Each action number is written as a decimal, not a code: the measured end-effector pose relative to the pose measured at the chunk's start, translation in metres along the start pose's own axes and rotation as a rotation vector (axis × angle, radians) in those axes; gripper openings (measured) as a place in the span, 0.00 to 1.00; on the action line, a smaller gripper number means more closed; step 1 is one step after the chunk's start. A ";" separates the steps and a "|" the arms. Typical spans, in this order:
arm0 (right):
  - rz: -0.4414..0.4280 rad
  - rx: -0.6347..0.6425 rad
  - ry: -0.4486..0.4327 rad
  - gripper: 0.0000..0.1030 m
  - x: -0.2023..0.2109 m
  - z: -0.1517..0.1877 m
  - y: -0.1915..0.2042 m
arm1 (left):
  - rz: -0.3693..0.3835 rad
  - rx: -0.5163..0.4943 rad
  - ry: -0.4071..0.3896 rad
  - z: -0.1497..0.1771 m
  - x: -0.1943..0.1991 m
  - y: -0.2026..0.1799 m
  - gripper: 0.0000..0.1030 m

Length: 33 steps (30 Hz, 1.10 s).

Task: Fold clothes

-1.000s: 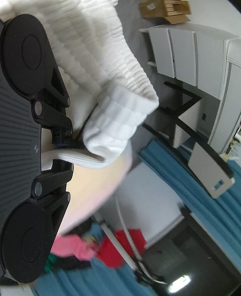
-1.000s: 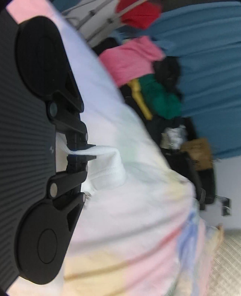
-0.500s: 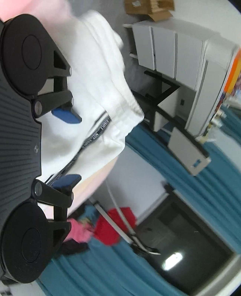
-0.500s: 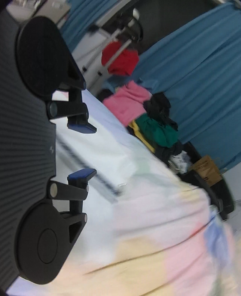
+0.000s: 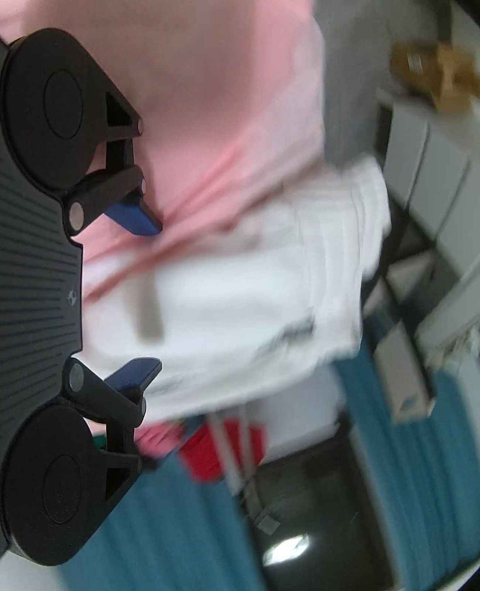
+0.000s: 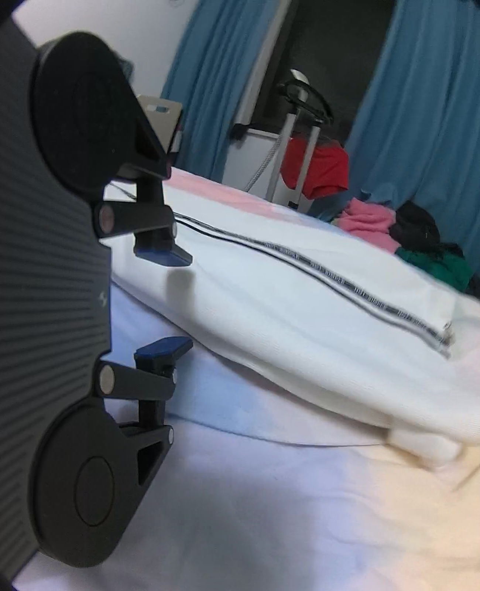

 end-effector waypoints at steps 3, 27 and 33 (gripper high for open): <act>-0.002 -0.076 -0.023 0.42 -0.021 -0.006 -0.012 | 0.020 0.034 -0.054 -0.006 -0.012 0.000 0.73; 0.077 0.059 -0.348 0.11 0.021 -0.072 -0.015 | 0.153 0.008 -0.136 -0.026 0.061 -0.033 0.09; 0.071 -0.037 -0.313 0.11 0.071 -0.055 -0.025 | 0.147 0.030 -0.089 -0.022 0.124 -0.011 0.09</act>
Point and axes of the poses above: each gripper's, at about its wrist camera, not at the fingertips, and x roughly against the way its jaws point, y to its left, z to its underside, the point moved 7 cm from there along -x, roughly the way its jaws point, and after that the axes turned 7 degrees about x, right-handed, at the moved point
